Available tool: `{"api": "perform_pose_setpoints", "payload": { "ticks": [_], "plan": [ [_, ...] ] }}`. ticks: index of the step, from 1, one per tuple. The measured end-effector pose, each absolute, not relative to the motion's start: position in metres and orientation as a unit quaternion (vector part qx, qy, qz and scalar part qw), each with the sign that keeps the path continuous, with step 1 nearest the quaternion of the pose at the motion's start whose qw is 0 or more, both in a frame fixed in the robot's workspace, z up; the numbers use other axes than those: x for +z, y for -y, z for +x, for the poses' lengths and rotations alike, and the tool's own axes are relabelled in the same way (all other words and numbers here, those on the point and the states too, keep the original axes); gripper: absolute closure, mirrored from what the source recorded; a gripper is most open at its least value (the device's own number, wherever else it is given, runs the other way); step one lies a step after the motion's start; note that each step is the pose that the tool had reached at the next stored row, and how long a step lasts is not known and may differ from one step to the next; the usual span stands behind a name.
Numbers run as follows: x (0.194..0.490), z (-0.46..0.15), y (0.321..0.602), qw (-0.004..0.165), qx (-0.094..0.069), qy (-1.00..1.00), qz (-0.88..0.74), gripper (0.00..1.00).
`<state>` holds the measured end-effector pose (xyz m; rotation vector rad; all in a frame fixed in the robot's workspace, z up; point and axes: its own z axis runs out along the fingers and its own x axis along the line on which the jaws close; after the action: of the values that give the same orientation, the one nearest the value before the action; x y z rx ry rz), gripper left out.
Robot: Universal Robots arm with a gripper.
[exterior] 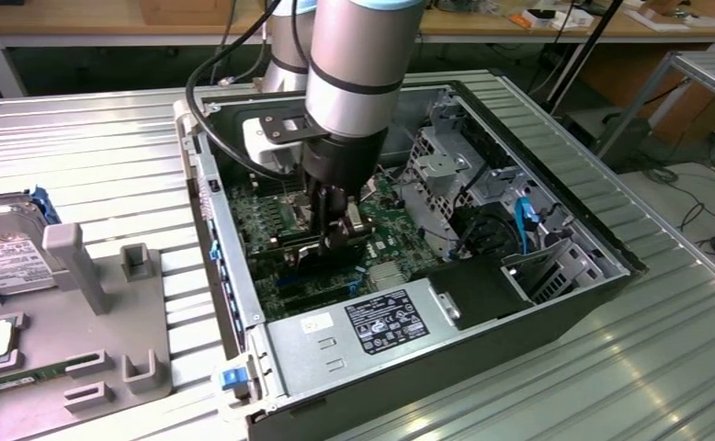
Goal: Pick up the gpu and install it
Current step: 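Insert the gpu into the slot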
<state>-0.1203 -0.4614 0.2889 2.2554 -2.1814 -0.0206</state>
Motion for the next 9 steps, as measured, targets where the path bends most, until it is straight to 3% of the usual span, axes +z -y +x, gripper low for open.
{"api": "perform_pose_setpoints", "payload": {
  "ticks": [1, 2, 3, 4, 5, 9],
  "plan": [
    [0.2889, -0.1203, 0.4615, 0.002, -0.007, 0.695, 0.719, 0.62],
    [0.2889, -0.1203, 0.4614, 0.002, -0.007, 0.695, 0.719, 0.62],
    [0.2889, -0.1203, 0.4614, 0.002, -0.007, 0.695, 0.719, 0.80],
    [0.2889, -0.1203, 0.4614, 0.002, -0.007, 0.695, 0.719, 0.80],
    [0.2889, -0.1203, 0.4614, 0.002, -0.007, 0.695, 0.719, 0.89],
    [0.2889, -0.1203, 0.4614, 0.002, -0.007, 0.695, 0.719, 0.89]
  ]
}}
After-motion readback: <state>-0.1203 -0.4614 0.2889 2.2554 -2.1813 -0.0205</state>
